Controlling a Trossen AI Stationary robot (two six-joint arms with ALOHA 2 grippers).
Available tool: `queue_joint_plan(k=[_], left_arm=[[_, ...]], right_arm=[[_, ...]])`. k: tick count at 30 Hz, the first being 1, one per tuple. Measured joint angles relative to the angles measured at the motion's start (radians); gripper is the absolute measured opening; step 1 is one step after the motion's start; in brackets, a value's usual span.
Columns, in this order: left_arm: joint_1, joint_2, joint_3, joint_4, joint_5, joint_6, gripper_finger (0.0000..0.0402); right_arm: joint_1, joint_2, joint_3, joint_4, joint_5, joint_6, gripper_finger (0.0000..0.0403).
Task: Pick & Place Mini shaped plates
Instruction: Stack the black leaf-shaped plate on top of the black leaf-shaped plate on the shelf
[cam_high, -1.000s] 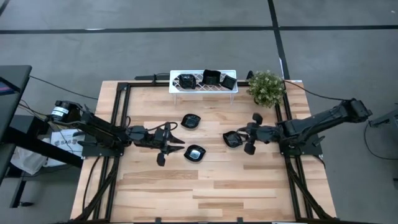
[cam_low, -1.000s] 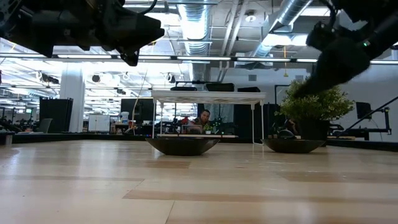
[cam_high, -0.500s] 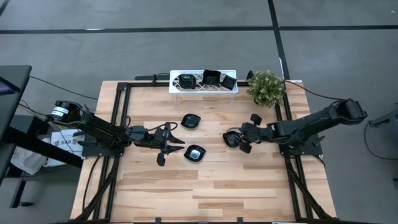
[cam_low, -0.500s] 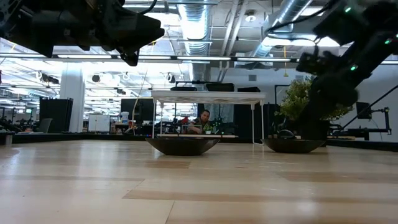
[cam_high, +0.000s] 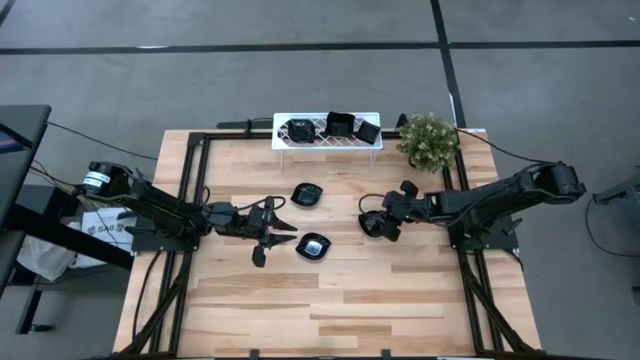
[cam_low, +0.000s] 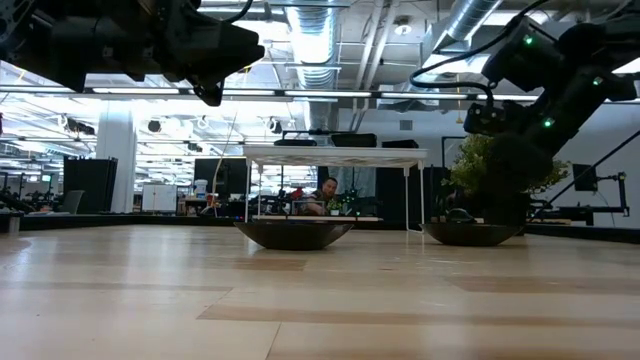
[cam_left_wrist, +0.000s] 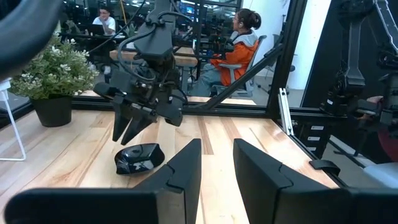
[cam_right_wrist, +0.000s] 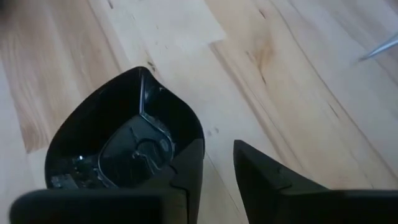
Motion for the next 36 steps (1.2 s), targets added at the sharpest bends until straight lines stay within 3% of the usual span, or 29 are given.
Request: queue_joint_plan(k=[9,26,36], left_arm=[[0.0,0.0,0.0,0.0,0.0,-0.004,0.0095],[0.0,0.0,0.0,0.0,0.0,-0.008,0.0095],[0.0,0.0,0.001,0.0,0.0,-0.008,0.0095]], right_arm=[[0.004,-0.001,0.0,-0.015,0.0,0.0,0.0113],[0.003,-0.002,0.0,-0.019,-0.002,0.002,0.0114],[0.005,-0.002,0.0,-0.019,-0.104,0.002,0.0114]])
